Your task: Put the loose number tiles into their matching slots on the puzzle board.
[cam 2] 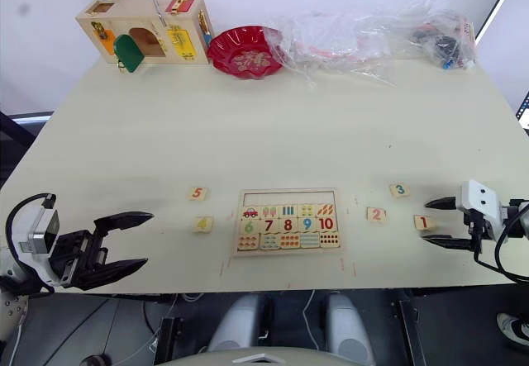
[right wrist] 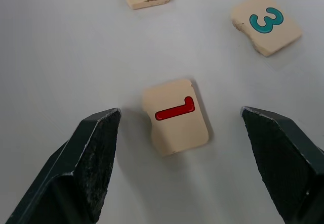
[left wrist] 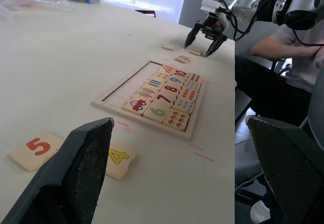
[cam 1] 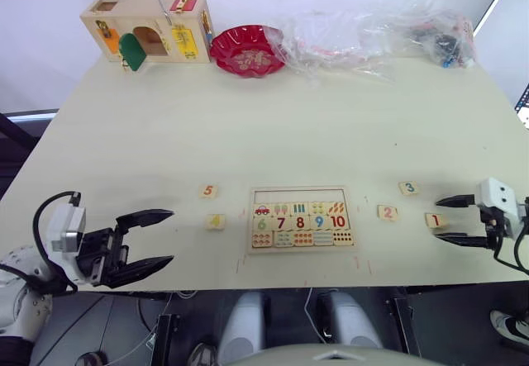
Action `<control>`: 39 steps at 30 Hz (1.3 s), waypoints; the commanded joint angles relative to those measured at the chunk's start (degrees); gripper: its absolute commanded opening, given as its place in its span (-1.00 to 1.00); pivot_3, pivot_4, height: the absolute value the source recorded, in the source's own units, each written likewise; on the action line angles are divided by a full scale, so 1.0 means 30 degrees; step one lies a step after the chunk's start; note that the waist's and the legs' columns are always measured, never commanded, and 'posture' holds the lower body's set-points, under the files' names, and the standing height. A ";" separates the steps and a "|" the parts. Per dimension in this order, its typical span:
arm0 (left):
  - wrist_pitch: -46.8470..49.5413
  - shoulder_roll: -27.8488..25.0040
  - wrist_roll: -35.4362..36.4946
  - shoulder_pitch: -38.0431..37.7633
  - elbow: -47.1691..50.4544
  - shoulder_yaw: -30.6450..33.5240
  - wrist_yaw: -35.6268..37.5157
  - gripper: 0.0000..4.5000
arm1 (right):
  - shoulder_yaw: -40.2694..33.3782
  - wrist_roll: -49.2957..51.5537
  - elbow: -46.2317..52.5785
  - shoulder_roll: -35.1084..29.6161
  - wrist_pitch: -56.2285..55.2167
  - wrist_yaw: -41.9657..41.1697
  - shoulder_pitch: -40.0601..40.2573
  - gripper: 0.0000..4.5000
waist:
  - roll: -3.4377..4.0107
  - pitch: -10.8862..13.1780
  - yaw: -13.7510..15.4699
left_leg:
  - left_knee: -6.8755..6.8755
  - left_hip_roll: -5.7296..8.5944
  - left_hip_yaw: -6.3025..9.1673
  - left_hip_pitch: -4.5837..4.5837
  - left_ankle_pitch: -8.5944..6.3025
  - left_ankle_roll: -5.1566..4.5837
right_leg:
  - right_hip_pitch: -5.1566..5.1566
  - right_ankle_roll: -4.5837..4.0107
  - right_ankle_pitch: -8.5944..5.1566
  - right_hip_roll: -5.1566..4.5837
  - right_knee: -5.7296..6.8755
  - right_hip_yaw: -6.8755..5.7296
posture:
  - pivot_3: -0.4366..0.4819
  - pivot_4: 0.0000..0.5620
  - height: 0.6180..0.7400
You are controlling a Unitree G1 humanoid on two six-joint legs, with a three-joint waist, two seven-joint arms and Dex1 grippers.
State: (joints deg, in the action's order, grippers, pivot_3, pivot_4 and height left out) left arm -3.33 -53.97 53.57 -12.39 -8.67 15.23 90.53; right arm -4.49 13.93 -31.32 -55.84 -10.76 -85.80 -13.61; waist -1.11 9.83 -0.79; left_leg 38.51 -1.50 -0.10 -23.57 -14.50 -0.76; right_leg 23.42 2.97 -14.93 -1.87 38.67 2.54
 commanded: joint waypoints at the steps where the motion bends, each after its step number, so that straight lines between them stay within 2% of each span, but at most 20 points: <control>1: -0.0366 -0.0109 0.0245 -0.0168 0.0132 0.0429 0.0658 1.00 | -0.0152 0.0034 0.0053 -0.0213 -0.0234 -0.0251 0.0101 0.78 | 0.0000 0.0000 -0.0001 | 0.0000 0.0000 0.0000 0.0000 0.0000 0.0000 | 0.0000 0.0000 0.0000 0.0000 0.0000 0.0000 | -0.05 -0.47 1.00; 7: -0.0322 -0.0096 0.0211 -0.0075 0.0151 0.0366 0.0658 1.00 | -0.0191 0.0013 -0.0106 -0.0254 -0.0516 -0.0284 0.0166 0.78 | 0.0000 0.0000 -0.0002 | 0.0000 0.0000 -0.0003 0.0000 0.0000 0.0000 | 0.0000 -0.0001 0.0000 0.0001 0.0001 -0.0001 | -0.05 -0.47 1.00; 11: -0.0340 -0.0125 0.0178 -0.0030 0.0090 0.0367 0.0658 1.00 | -0.0224 -0.0019 -0.0039 -0.0178 -0.0731 -0.0119 0.0273 0.31 | 0.0000 0.0000 0.0000 | 0.0000 0.0000 -0.0003 0.0000 0.0000 0.0000 | 0.0000 0.0000 0.0000 0.0001 0.0001 -0.0001 | -0.05 -0.47 1.00; 22: -0.0180 0.0192 -0.0045 0.0428 0.0179 0.0376 0.0658 1.00 | -0.0239 0.0132 -0.0055 -0.0082 -0.0775 -0.0025 0.0392 0.31 | 0.0000 -0.0001 0.0000 | -0.0001 0.0003 -0.0005 0.0003 0.0000 0.0000 | -0.0002 0.0000 0.0000 0.0001 0.0002 0.0000 | -0.05 -0.47 1.00; 25: -0.0212 0.0172 0.0012 0.0443 0.0171 0.0367 0.0658 1.00 | -0.0259 0.0205 -0.0062 -0.0059 -0.0643 -0.0015 0.0393 -0.07 | -0.0001 -0.0002 0.0003 | 0.0000 0.0002 -0.0005 0.0004 0.0000 0.0000 | -0.0002 0.0000 0.0000 0.0001 0.0003 -0.0001 | -0.05 -0.47 1.00; 27: -0.0264 0.0171 0.0026 0.0445 0.0138 0.0373 0.0658 1.00 | -0.0273 0.0236 -0.0037 -0.0046 -0.0644 0.0022 0.0418 -0.52 | -0.0001 -0.0001 0.0001 | 0.0000 0.0002 -0.0005 0.0004 0.0000 0.0000 | -0.0002 -0.0001 0.0000 0.0001 0.0003 -0.0001 | -0.05 -0.47 1.00; 28: -0.0267 0.0182 0.0024 0.0464 0.0134 0.0381 0.0658 1.00 | -0.0297 0.0253 -0.0038 -0.0034 -0.0674 0.0063 0.0418 -0.62 | 0.0000 -0.0001 -0.0001 | 0.0000 0.0002 -0.0005 0.0005 0.0000 0.0000 | -0.0002 -0.0001 0.0000 0.0001 0.0003 0.0000 | -0.05 -0.47 1.00; 31: -0.0282 0.0243 -0.0009 0.0556 0.0114 0.0402 0.0658 1.00 | -0.0404 0.0340 0.0191 -0.0067 -0.0734 0.0168 0.0477 -0.61 | -0.0001 -0.0002 0.0001 | 0.0000 0.0002 -0.0005 0.0005 0.0000 0.0000 | -0.0002 0.0000 0.0000 0.0001 0.0004 0.0000 | -0.05 -0.47 1.00; 36: -0.0178 0.0340 0.0055 0.0698 0.0230 0.0597 0.0658 1.00 | -0.1278 0.1304 0.3952 -0.0553 0.1813 0.1291 0.1395 -0.61 | 0.0004 0.0001 -0.0001 | -0.0001 -0.0001 0.0009 0.0003 0.0000 0.0000 | 0.0002 -0.0001 -0.0001 0.0001 0.0016 0.0004 | -0.05 -0.47 1.00; 39: -0.0042 0.0394 0.0076 0.0810 0.0346 0.0876 0.0658 1.00 | -0.1883 0.1835 0.9366 -0.1173 0.5439 0.3312 0.1832 -0.61 | 0.0049 0.0024 -0.0042 | -0.0002 -0.0005 0.0054 0.0005 0.0000 0.0000 | 0.0018 -0.0001 -0.0001 0.0001 0.0039 0.0024 | -0.05 -0.47 1.00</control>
State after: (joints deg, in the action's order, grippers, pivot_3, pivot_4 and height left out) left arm -3.61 -52.68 53.13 -10.15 -8.59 15.67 90.58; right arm -7.26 17.35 -10.81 -57.14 1.17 -78.25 -7.50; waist -0.96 9.90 -0.92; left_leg 38.50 -1.51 0.09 -23.55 -14.50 -0.76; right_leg 23.48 2.97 -14.94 -1.86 38.81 2.63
